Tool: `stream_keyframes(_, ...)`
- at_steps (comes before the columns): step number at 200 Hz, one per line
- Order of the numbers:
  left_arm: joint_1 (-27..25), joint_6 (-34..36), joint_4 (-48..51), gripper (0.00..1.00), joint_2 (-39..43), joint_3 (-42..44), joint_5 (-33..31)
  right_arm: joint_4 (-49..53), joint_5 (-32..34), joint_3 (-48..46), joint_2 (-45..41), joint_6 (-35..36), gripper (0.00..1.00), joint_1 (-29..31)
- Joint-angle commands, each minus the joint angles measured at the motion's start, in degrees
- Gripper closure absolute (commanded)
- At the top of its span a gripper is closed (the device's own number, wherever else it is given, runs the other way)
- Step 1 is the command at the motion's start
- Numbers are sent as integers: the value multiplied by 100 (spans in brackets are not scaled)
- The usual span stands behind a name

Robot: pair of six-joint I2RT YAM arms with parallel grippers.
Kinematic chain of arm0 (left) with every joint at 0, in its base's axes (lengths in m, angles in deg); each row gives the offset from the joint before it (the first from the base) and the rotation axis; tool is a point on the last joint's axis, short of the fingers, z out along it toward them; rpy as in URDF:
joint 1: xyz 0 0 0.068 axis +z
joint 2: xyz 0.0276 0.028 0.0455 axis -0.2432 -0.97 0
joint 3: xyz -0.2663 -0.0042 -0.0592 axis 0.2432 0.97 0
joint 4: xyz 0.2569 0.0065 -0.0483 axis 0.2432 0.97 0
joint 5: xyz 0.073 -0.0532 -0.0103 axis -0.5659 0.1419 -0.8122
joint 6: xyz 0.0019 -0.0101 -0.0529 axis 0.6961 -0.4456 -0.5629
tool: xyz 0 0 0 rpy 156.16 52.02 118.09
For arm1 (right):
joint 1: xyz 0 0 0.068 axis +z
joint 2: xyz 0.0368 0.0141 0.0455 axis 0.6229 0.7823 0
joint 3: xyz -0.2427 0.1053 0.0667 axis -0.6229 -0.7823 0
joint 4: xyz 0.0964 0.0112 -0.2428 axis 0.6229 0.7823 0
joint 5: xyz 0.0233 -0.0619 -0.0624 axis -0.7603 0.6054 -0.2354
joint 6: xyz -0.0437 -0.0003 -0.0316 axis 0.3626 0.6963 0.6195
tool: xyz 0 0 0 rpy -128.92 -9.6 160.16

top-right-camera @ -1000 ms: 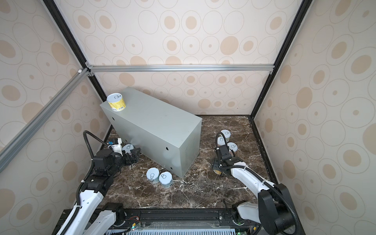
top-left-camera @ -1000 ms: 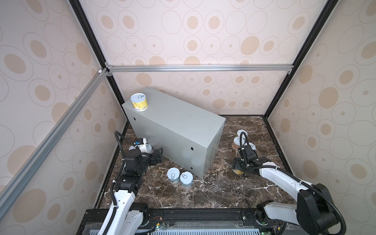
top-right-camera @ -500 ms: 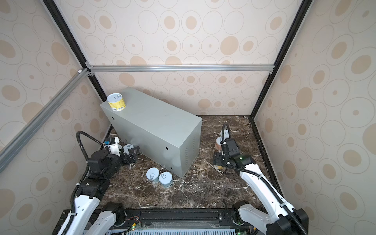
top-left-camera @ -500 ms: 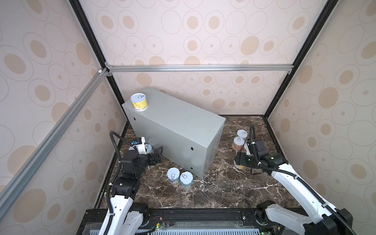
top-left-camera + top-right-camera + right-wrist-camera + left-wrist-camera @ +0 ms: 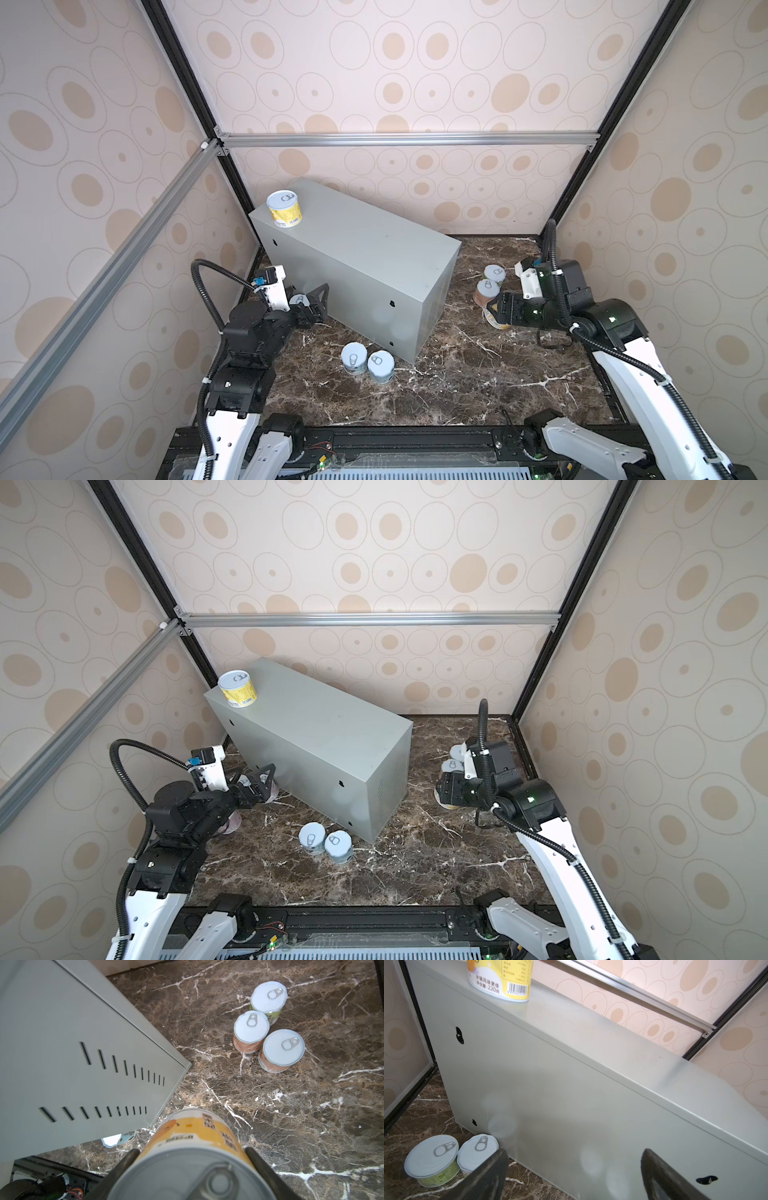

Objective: Place and organize the canned foods onto the counter
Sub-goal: 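Carry the orange can with the right gripper up over the cabinet top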

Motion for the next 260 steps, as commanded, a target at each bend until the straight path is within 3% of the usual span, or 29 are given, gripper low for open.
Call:
stream_keyframes(1,-24,221,157,1,-96,-464,30,333,-251,558,81,248,49,118)
stream_keyframes(108,-25,346,255,1,-510,-1302,136,911,-201,2971,1275,665,49,620)
stream_keyframes(164,-24,344,125,1,-474,-999,80,1192,48,4552,2117,826,49,972)
stream_keyframes(222,-24,303,18,1,-275,-510,-73,1847,571,6613,3467,1105,49,1728)
stream_keyframes(260,-29,110,-170,1,-16,73,-30,1722,597,6694,3827,1136,49,2086)
